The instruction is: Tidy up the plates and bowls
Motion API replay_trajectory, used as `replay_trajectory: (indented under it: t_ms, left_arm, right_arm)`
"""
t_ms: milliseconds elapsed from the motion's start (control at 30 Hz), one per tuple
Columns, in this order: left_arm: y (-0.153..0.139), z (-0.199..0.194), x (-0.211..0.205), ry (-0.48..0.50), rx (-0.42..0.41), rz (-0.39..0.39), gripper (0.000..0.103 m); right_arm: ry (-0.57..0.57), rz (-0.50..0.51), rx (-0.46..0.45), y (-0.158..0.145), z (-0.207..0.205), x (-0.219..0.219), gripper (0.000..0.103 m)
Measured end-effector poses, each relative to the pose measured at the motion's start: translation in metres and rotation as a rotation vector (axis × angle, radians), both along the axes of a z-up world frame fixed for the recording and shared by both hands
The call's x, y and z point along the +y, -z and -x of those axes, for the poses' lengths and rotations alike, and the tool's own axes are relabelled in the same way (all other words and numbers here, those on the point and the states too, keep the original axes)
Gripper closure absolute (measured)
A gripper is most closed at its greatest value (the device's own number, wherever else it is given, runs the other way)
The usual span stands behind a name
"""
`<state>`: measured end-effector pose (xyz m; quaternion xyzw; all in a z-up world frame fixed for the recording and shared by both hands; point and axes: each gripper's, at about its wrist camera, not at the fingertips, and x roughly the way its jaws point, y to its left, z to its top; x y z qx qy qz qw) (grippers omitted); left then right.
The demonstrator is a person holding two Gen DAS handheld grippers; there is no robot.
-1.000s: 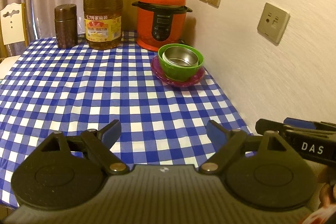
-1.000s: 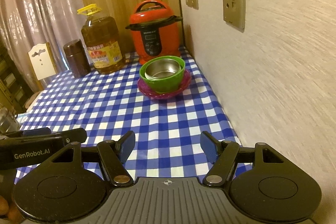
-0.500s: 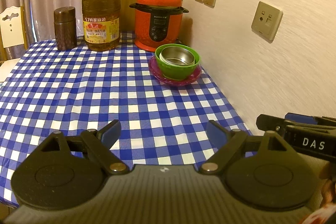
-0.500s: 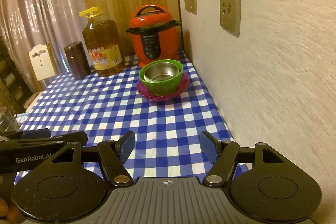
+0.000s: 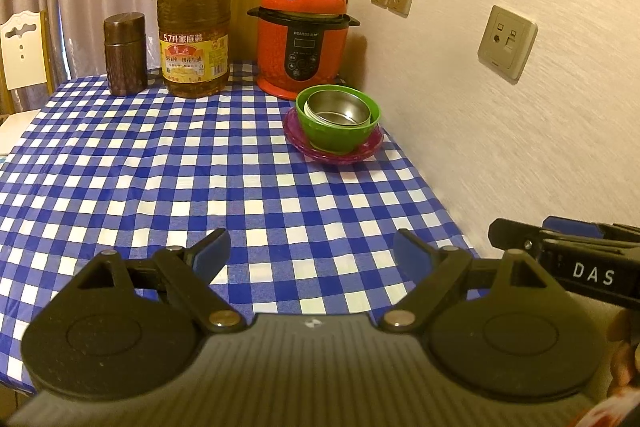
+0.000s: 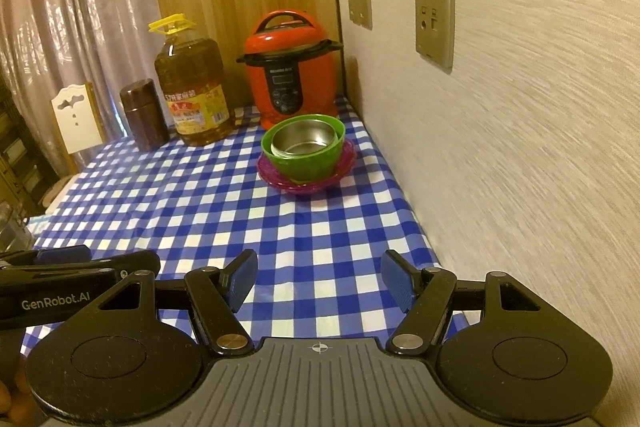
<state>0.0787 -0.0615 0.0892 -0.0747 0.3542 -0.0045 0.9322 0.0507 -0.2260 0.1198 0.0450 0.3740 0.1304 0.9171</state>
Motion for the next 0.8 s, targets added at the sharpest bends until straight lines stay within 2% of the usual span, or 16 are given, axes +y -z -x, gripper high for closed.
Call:
replay_trajectory:
  t_ms: [800]
  left_arm:
    - [-0.0008,0.0016,-0.001,0.002,0.002,0.005,0.016]
  right_arm:
    - [-0.001,0.001,-0.002,0.0023,0.0012,-0.0009,0.035]
